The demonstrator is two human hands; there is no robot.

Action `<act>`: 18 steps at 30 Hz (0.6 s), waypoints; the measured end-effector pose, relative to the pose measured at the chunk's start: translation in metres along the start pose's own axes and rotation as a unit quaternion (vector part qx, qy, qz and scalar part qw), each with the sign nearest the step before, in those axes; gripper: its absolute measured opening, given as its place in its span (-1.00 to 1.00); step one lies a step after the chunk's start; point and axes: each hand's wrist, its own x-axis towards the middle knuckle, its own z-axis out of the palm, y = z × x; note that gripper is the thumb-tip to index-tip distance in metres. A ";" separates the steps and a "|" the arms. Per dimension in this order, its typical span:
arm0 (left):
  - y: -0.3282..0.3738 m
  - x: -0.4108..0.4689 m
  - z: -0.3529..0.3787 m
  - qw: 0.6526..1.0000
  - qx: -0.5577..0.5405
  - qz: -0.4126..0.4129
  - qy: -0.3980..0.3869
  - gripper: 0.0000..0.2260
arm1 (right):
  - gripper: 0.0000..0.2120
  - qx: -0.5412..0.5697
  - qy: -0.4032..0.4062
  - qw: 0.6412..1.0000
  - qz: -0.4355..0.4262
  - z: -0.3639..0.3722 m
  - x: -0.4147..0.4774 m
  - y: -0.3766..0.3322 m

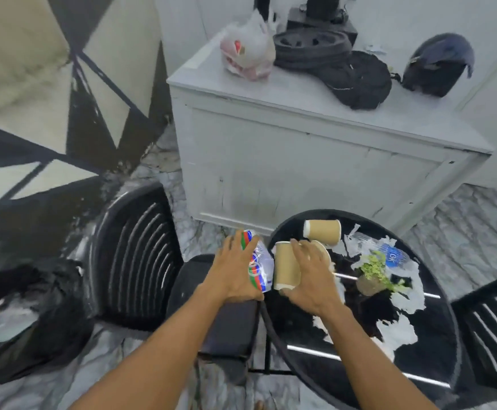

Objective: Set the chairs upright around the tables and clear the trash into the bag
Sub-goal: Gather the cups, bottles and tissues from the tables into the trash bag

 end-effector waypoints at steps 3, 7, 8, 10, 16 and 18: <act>-0.060 -0.034 -0.065 0.996 0.003 -0.054 0.069 0.19 | -0.36 0.053 0.004 0.997 -0.061 0.005 0.037 -0.083; -0.137 -0.099 -0.146 0.981 -0.001 -0.117 0.152 0.17 | -0.06 0.071 0.009 0.990 -0.121 0.041 0.081 -0.195; -0.156 -0.119 -0.164 0.977 -0.002 -0.135 0.167 0.17 | -0.01 0.076 0.010 0.987 -0.139 0.053 0.089 -0.222; -0.193 -0.158 -0.192 0.965 0.002 -0.178 0.191 0.18 | 0.05 0.082 -0.002 0.980 -0.179 0.076 0.100 -0.276; -0.291 -0.266 -0.207 0.925 -0.002 -0.330 0.188 0.17 | 0.12 0.054 -0.096 0.947 -0.300 0.162 0.110 -0.401; -0.320 -0.297 -0.199 0.909 -0.007 -0.379 0.175 0.19 | 0.12 0.038 -0.138 0.936 -0.322 0.194 0.111 -0.430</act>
